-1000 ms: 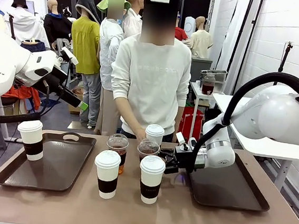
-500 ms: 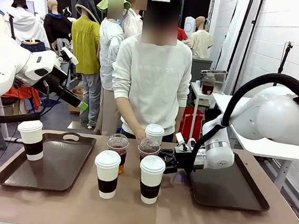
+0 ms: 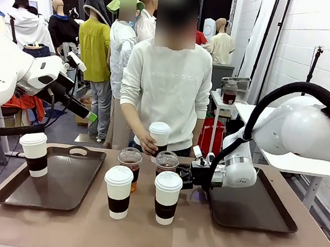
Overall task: Distribute the coffee onto the tray.
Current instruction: Pick up one iced Americano and place it on the right Handle tray.
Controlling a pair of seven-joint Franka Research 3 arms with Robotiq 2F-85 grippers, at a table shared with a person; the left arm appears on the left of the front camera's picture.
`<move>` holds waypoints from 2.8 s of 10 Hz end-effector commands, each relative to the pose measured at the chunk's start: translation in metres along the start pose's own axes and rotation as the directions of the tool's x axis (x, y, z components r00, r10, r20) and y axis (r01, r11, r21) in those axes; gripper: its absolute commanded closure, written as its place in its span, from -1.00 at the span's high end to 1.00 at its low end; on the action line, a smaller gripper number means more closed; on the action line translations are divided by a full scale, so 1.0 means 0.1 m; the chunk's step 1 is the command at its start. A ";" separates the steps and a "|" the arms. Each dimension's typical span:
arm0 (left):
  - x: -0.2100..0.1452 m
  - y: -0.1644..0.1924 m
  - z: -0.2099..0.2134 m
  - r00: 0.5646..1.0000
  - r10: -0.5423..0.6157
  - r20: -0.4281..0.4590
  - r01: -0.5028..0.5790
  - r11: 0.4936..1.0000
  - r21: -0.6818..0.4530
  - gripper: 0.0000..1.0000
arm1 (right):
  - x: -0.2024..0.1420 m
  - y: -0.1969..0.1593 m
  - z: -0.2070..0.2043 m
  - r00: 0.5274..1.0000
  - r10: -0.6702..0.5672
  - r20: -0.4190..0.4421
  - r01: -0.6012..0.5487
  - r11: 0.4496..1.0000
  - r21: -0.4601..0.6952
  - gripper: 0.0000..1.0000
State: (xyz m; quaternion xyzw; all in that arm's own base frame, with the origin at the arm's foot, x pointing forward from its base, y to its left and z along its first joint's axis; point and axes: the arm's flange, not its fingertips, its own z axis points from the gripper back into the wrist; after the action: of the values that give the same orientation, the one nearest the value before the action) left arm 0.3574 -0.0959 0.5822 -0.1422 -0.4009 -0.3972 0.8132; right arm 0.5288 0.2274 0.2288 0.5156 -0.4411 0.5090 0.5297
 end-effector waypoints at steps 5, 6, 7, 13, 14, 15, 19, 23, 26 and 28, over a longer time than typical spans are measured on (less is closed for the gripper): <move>0.00 0.01 0.00 1.000 0.002 0.009 -0.002 1.000 -0.014 1.00 | 0.01 -0.11 -0.16 0.999 -0.045 0.008 0.045 0.999 0.009 1.00; 0.00 0.01 0.00 1.000 0.002 0.009 -0.002 1.000 -0.014 1.00 | 0.00 -0.10 -0.16 0.999 -0.043 -0.008 0.043 0.999 0.018 0.66; 0.00 0.01 0.00 1.000 0.002 0.009 -0.002 1.000 -0.014 1.00 | -0.01 -0.09 -0.16 0.999 -0.035 -0.013 0.035 0.999 0.010 0.66; 0.00 0.01 0.00 1.000 0.002 0.009 -0.002 1.000 -0.014 1.00 | 0.36 -0.07 0.06 0.999 -0.029 0.031 0.030 0.999 -0.025 0.66; 0.00 0.01 0.00 1.000 0.002 0.009 -0.002 1.000 -0.014 1.00 | 0.53 -0.08 0.19 0.999 -0.039 0.036 0.041 0.998 -0.038 0.66; 0.00 0.01 0.00 1.000 0.002 0.009 -0.002 1.000 -0.014 1.00 | 0.69 -0.11 0.35 0.999 -0.043 0.031 0.044 0.997 -0.061 0.66; 0.00 0.01 0.00 1.000 0.002 0.009 -0.002 1.000 -0.014 1.00 | 1.05 -0.10 1.09 0.998 -0.052 0.044 0.057 0.988 -0.142 0.66; 0.00 0.01 0.00 1.000 0.002 0.009 -0.002 1.000 -0.014 1.00 | 1.04 0.09 1.86 0.999 -0.009 0.043 0.019 0.973 -0.232 0.66; 0.00 0.01 0.00 1.000 0.002 0.009 -0.002 1.000 -0.014 1.00 | 0.86 -0.05 2.19 0.998 0.036 0.045 -0.027 0.982 -0.188 0.66; 0.00 0.01 0.00 1.000 0.002 0.009 -0.002 1.000 -0.014 1.00 | 0.78 -0.16 2.28 0.999 0.019 0.043 -0.010 0.979 -0.205 0.66</move>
State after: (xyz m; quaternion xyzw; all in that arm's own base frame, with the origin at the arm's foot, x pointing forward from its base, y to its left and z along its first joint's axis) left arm 0.3574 -0.0959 0.5825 -0.1422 -0.4011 -0.3972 0.8131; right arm 0.5547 0.0083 0.3187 0.4602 -0.5016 0.4495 0.5784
